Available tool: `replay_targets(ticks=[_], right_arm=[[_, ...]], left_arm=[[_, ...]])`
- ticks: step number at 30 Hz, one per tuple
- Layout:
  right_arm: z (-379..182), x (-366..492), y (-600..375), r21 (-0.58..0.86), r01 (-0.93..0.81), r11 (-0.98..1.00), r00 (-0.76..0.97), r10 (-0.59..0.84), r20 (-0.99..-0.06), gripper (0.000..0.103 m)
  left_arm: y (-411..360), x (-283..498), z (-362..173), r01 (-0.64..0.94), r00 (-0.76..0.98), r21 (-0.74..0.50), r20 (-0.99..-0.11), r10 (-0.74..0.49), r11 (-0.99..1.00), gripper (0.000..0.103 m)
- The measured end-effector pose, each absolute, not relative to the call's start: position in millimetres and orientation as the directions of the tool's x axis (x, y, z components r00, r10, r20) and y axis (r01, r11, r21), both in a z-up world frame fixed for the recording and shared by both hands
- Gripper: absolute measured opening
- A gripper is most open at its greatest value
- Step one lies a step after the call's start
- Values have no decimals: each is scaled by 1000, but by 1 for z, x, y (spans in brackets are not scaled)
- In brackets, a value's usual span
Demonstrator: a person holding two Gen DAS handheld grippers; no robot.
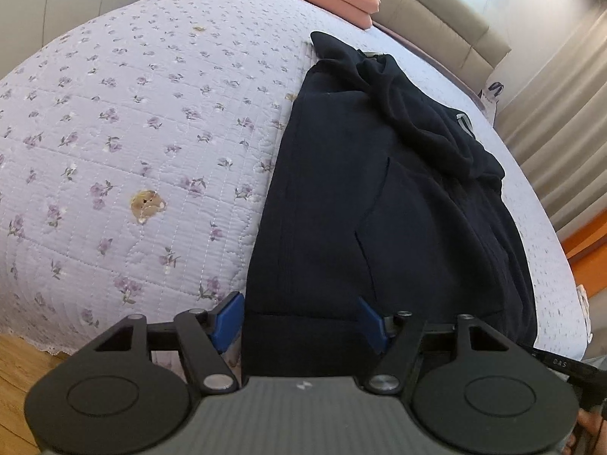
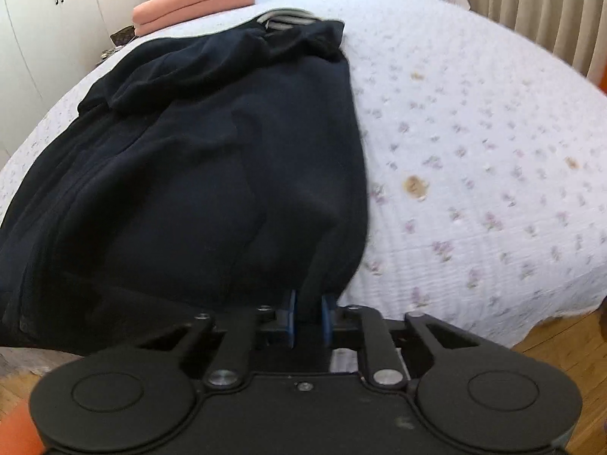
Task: Fold large clothes
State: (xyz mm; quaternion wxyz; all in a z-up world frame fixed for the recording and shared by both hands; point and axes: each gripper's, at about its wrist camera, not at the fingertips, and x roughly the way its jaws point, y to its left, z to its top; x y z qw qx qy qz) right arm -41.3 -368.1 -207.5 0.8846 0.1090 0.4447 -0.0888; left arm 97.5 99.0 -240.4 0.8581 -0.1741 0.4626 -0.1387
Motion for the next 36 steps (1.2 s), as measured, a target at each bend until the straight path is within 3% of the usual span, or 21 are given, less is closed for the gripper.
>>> replay_targets(ticks=[4,10,12,13,14,15,19,23,25,26,27,28,29,30,32,34,36], right_arm=[[-196,-63,-385,61,305,950,613,-146,-776,11],[-221,-63,-408,246,326,913,598,3,-802,16],[-221,-66,-408,247,332,910,590,4,-807,31],[-222,-68,-410,264,335,905,584,21,-811,47],[-222,-72,-414,302,334,893,588,53,-807,71],[-222,-77,-417,345,334,877,604,81,-793,81],[-228,-85,-431,470,351,810,635,162,-755,81],[-245,-71,-428,483,369,794,593,199,-780,81],[-257,-68,-425,520,363,773,573,254,-779,81],[-262,-66,-423,539,360,761,569,279,-774,81],[-266,-65,-420,555,354,753,567,300,-767,79],[-266,-64,-415,563,343,752,571,309,-760,61],[-264,-64,-410,573,324,753,577,323,-751,33],[-259,-64,-405,565,316,762,577,319,-752,27],[-246,-64,-396,502,297,813,567,272,-777,11],[-226,-70,-393,505,263,822,596,273,-755,10],[-207,-77,-393,518,235,823,639,271,-720,10]], left_arm=[[99,97,-241,71,538,-424,-746,-392,903,62],[106,98,-251,58,517,-452,-749,-414,890,57],[107,97,-251,67,515,-465,-741,-430,882,60],[108,97,-252,71,510,-472,-740,-439,879,61],[109,97,-253,72,506,-483,-737,-449,873,64],[109,96,-254,71,501,-497,-732,-462,865,67],[102,96,-260,89,470,-512,-734,-489,854,77],[93,95,-261,103,482,-479,-742,-465,872,80],[92,94,-261,102,488,-460,-750,-447,882,73],[91,94,-261,95,494,-432,-761,-419,897,60],[90,93,-260,87,499,-406,-773,-393,910,48],[91,92,-259,85,501,-381,-782,-370,920,41],[92,92,-259,85,501,-373,-786,-363,924,23],[96,92,-259,80,491,-399,-782,-385,913,14],[104,90,-259,56,495,-468,-754,-431,882,11],[114,86,-253,49,527,-526,-709,-469,849,10],[129,79,-242,67,588,-622,-606,-535,780,10]])
